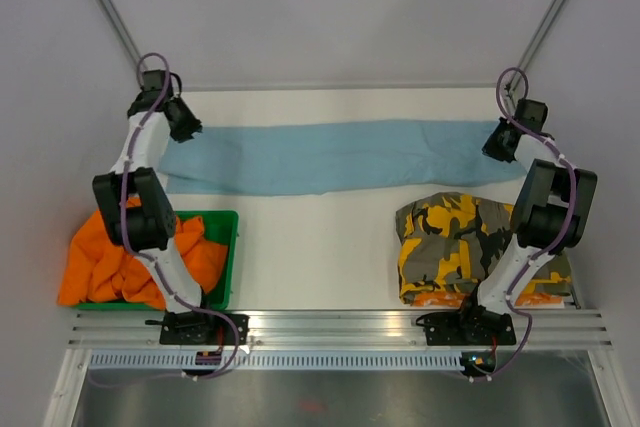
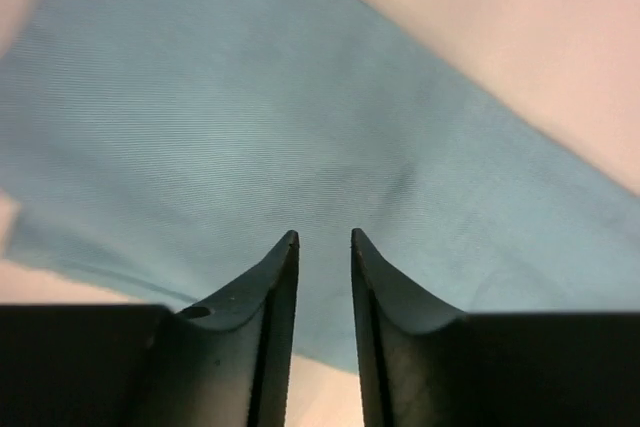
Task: Fold and stack the trousers
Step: Fold the trousers
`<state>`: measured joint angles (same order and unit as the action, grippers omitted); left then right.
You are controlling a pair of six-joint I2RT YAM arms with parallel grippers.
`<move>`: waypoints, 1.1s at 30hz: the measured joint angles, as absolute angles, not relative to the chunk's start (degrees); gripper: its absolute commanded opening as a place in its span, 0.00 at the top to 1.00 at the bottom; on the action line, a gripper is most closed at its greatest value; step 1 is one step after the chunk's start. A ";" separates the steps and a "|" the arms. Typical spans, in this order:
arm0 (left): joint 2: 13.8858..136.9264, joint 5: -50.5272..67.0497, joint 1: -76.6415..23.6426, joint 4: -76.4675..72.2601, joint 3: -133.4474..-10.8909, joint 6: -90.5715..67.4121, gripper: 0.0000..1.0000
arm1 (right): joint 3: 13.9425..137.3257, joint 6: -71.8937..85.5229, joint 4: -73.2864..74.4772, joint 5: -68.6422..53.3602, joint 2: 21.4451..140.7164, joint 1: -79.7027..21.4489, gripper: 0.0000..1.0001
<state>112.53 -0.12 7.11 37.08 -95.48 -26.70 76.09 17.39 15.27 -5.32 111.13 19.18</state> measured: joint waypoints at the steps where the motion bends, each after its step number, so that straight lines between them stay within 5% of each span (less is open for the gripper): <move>1: 110.00 -0.19 8.67 36.60 -94.19 -26.74 0.60 | 75.72 17.26 15.42 -5.50 109.78 18.70 0.94; 8: 98.80 0.08 21.06 34.13 -83.29 -27.20 0.60 | 70.85 17.41 13.85 -8.21 99.92 13.17 0.90; 19: 103.31 3.57 26.98 26.20 -71.18 -30.11 0.61 | 65.21 18.63 13.50 -11.25 97.19 13.26 0.88; 33: 110.54 4.62 28.05 18.85 -71.44 -32.80 0.60 | 65.14 20.03 11.57 -12.19 98.85 13.26 0.87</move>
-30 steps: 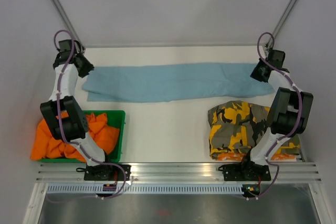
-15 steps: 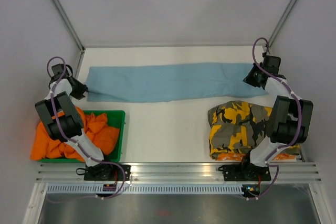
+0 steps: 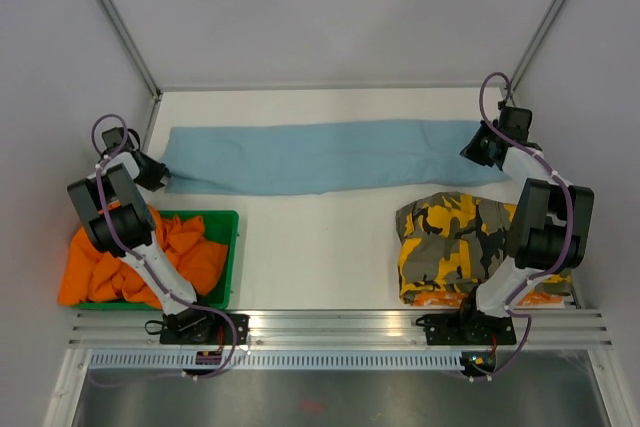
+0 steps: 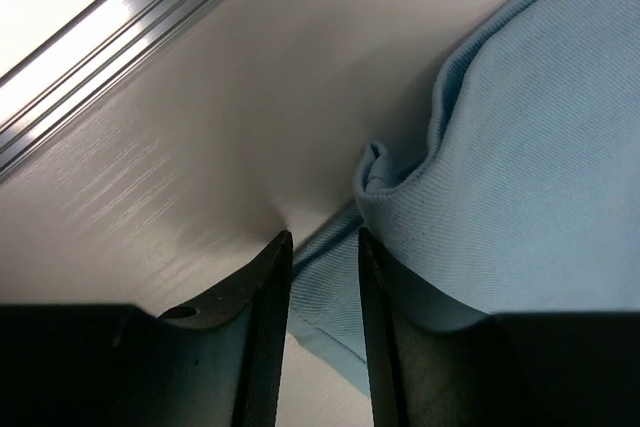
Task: Fold and stack the trousers
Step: Fold the trousers
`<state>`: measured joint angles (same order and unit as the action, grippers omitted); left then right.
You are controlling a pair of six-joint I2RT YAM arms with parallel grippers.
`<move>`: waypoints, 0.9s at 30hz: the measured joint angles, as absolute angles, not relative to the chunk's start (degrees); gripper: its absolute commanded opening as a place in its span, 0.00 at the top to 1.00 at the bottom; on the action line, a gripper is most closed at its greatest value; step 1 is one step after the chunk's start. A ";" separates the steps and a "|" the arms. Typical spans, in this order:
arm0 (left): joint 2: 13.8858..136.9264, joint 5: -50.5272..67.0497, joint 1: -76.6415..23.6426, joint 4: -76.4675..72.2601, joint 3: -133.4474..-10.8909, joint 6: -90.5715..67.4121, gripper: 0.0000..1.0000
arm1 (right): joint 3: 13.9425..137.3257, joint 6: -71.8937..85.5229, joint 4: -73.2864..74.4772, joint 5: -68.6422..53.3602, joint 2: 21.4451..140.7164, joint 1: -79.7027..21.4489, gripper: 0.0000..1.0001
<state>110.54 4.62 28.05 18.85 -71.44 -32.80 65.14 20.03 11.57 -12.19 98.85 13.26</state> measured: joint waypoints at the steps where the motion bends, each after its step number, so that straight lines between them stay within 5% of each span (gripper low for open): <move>1: 110.98 4.71 28.05 18.76 -71.70 -32.84 0.59 | 65.14 20.10 11.55 -12.19 98.89 13.23 0.87; 10: 114.43 6.35 28.05 17.10 -76.03 -32.99 0.47 | 65.14 20.27 11.33 -12.21 99.94 13.21 0.87; 27: 112.64 11.73 28.05 7.49 -71.44 -32.97 0.46 | 65.17 21.26 11.20 -12.19 101.45 11.94 0.87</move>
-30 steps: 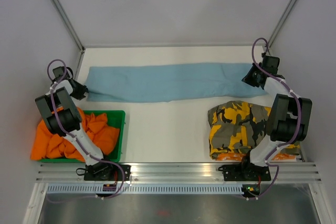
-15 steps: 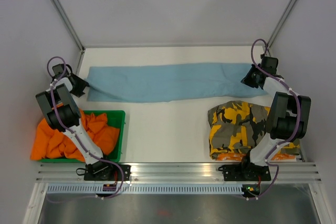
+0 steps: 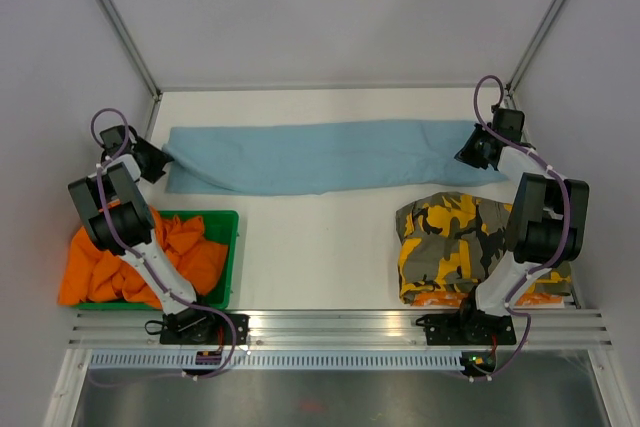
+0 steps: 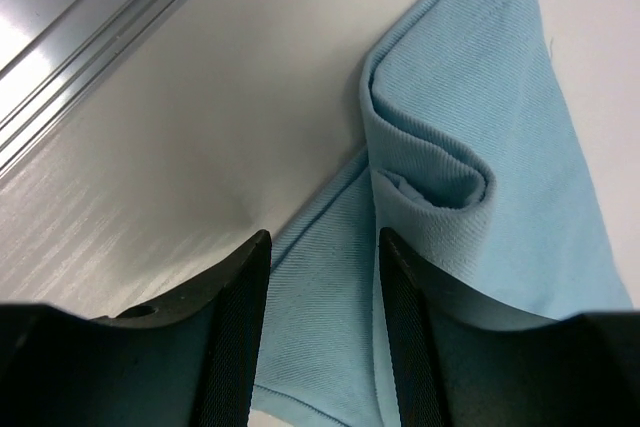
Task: Fold and stack the trousers
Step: Fold the trousers
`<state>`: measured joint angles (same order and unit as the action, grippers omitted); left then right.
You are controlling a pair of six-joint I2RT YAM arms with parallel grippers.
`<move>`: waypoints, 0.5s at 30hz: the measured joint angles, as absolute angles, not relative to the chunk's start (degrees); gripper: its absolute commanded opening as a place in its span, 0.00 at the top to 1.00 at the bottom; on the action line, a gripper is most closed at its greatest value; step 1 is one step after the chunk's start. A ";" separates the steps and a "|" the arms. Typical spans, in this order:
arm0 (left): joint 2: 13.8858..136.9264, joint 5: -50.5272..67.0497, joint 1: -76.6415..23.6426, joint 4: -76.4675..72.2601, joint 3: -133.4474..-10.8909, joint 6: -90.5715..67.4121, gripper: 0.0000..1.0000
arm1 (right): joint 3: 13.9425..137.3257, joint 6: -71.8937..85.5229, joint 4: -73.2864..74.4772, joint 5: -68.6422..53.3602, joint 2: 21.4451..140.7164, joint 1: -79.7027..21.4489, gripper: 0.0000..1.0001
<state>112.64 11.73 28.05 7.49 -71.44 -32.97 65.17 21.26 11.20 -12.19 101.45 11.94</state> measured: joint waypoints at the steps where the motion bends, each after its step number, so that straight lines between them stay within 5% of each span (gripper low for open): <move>1: 112.18 12.12 28.05 6.81 -70.65 -32.95 0.46 | 65.19 21.26 11.22 -12.21 101.45 11.90 0.88; 15: 112.33 15.77 28.05 -4.38 -69.25 -34.30 0.47 | 65.47 21.32 11.35 -12.19 102.39 11.33 0.87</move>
<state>112.33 15.77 28.05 -4.38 -69.25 -34.30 65.47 21.32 11.35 -12.19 102.39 11.33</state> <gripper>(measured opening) 0.532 0.125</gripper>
